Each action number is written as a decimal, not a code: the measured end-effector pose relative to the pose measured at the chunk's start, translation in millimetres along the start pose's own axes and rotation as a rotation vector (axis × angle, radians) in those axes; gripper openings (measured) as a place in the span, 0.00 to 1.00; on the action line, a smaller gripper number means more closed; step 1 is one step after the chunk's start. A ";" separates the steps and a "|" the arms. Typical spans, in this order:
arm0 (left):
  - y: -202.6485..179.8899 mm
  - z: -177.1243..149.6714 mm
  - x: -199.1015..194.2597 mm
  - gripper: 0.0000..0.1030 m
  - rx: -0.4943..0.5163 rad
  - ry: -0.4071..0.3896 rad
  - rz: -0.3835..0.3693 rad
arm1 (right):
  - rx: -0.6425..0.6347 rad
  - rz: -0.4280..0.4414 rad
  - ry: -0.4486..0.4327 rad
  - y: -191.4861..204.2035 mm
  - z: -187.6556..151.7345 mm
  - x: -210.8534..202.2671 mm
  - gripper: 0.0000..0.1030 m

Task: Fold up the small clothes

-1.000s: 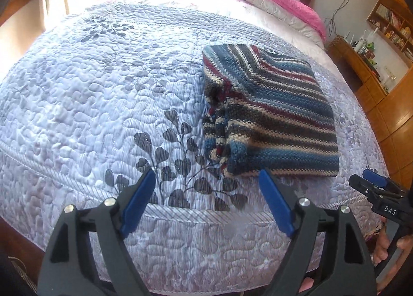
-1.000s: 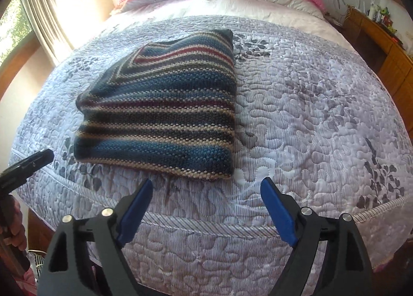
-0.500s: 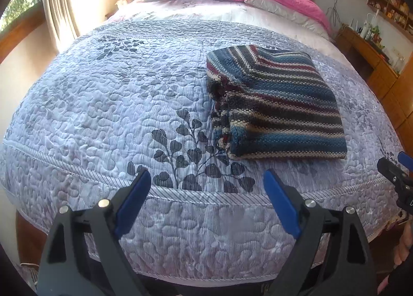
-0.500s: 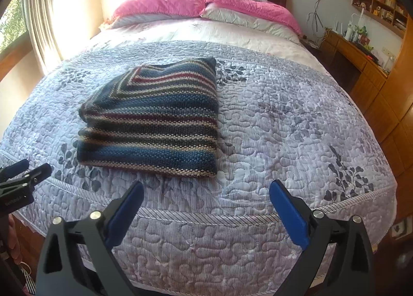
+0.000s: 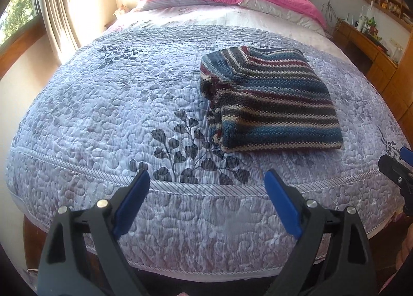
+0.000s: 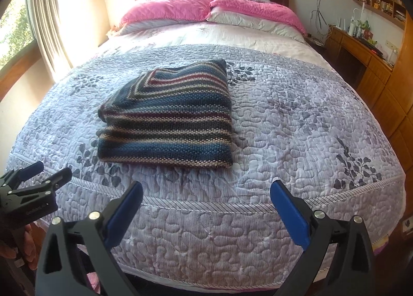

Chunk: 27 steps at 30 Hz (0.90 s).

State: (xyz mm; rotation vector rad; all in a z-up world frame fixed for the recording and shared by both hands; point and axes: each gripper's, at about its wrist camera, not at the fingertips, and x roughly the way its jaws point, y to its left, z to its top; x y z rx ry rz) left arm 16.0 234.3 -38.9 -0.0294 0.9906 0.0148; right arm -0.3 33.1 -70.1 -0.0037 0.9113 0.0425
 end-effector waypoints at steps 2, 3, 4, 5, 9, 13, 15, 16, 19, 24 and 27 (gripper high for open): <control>-0.6 -1.0 -0.4 0.87 0.002 -0.001 0.002 | 0.004 -0.001 0.006 -0.3 -2.3 0.7 0.96; -0.7 -1.1 -0.3 0.87 0.001 0.000 0.002 | 0.006 -0.003 0.007 -0.9 -3.1 0.8 0.96; -0.8 -1.3 -0.2 0.87 0.000 0.001 0.002 | 0.006 -0.008 0.008 -1.2 -3.5 0.9 0.96; -0.8 -1.6 -0.2 0.87 -0.002 0.002 0.001 | 0.005 -0.015 0.008 -1.2 -4.0 0.7 0.96; -1.0 -2.9 0.5 0.87 -0.002 0.006 0.001 | 0.008 -0.022 0.013 -3.4 -4.1 1.5 0.96; -1.5 -3.8 0.5 0.87 -0.001 0.008 0.003 | 0.001 -0.031 0.022 -2.1 -4.7 3.7 0.96; -1.4 -3.9 0.7 0.87 -0.001 0.009 0.004 | 0.000 -0.029 0.025 -1.6 -5.2 4.6 0.96; -1.1 -4.1 1.0 0.87 -0.003 0.011 0.003 | -0.002 -0.028 0.026 -1.0 -5.5 4.9 0.96; -0.5 -4.8 1.7 0.87 -0.006 0.014 0.003 | -0.008 -0.021 0.021 0.6 -7.4 4.2 0.96; 0.0 -5.7 2.2 0.87 -0.008 0.017 0.004 | -0.020 -0.020 0.013 2.3 -7.5 2.9 0.96; 0.5 -5.4 1.4 0.87 -0.009 0.014 0.003 | -0.021 -0.031 0.017 1.8 -6.5 2.9 0.96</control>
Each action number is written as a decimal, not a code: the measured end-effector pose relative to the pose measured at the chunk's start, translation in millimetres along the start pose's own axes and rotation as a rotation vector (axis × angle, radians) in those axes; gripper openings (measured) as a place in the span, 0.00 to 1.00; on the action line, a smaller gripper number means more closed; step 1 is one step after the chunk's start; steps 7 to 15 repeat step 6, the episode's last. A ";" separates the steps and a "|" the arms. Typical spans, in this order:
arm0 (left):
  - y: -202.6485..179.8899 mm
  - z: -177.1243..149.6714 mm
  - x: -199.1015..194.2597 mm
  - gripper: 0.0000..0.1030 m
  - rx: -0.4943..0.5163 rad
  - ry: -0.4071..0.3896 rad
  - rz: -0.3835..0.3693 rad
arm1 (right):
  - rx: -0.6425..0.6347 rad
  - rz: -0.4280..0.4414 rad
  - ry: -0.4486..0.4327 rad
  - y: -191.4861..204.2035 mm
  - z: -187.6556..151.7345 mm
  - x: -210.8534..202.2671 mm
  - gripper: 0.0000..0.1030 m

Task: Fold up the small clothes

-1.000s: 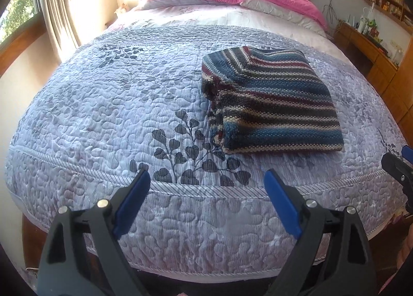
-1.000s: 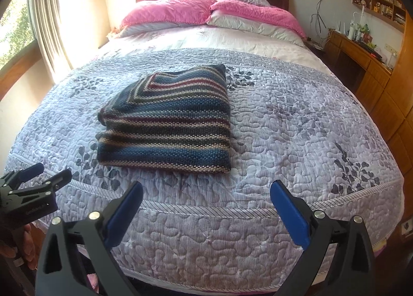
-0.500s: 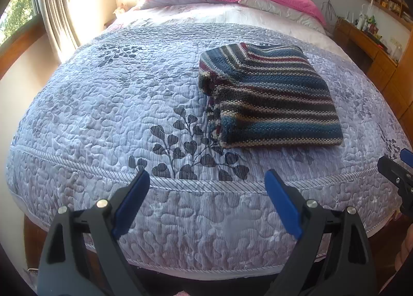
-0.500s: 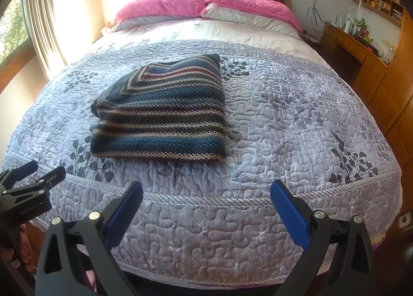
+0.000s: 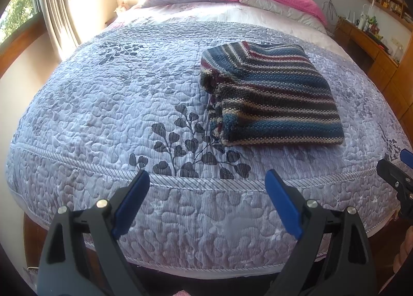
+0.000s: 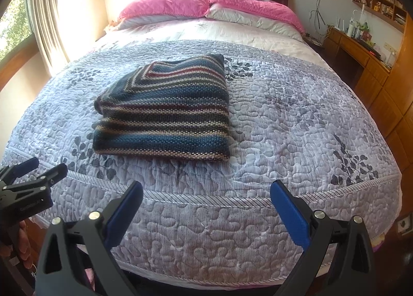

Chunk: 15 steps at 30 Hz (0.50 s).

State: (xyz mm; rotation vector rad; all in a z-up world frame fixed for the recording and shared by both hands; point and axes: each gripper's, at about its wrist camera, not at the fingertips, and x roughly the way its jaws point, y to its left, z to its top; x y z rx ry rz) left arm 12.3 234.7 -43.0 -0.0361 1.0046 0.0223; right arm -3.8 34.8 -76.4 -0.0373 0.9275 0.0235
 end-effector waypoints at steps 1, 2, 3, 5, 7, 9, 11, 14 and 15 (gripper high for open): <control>-0.2 0.0 -0.1 0.87 0.000 0.000 0.001 | 0.000 -0.006 0.004 -0.2 0.3 0.4 0.96; -0.1 0.0 -0.1 0.87 0.000 0.000 0.001 | -0.001 -0.008 0.005 -0.3 0.2 0.4 0.96; 0.0 0.0 -0.1 0.87 -0.001 0.001 -0.001 | -0.001 -0.008 0.005 -0.5 0.1 0.1 0.96; 0.0 0.5 -0.1 0.87 0.000 0.001 -0.002 | 0.000 -0.007 0.004 -1.4 -0.1 -0.8 0.96; -0.4 0.4 -0.4 0.87 0.000 0.001 -0.001 | 0.000 -0.007 0.004 -1.9 0.1 -0.7 0.96; -0.4 0.4 -0.4 0.87 0.000 0.001 -0.001 | 0.000 -0.007 0.004 -1.9 0.1 -0.7 0.96; -0.4 0.4 -0.4 0.87 0.000 0.001 -0.001 | 0.000 -0.007 0.004 -1.9 0.1 -0.7 0.96; -0.4 0.4 -0.4 0.87 0.000 0.001 -0.001 | 0.000 -0.007 0.004 -1.9 0.1 -0.7 0.96; -0.4 0.4 -0.4 0.87 0.000 0.001 -0.001 | 0.000 -0.007 0.004 -1.9 0.1 -0.7 0.96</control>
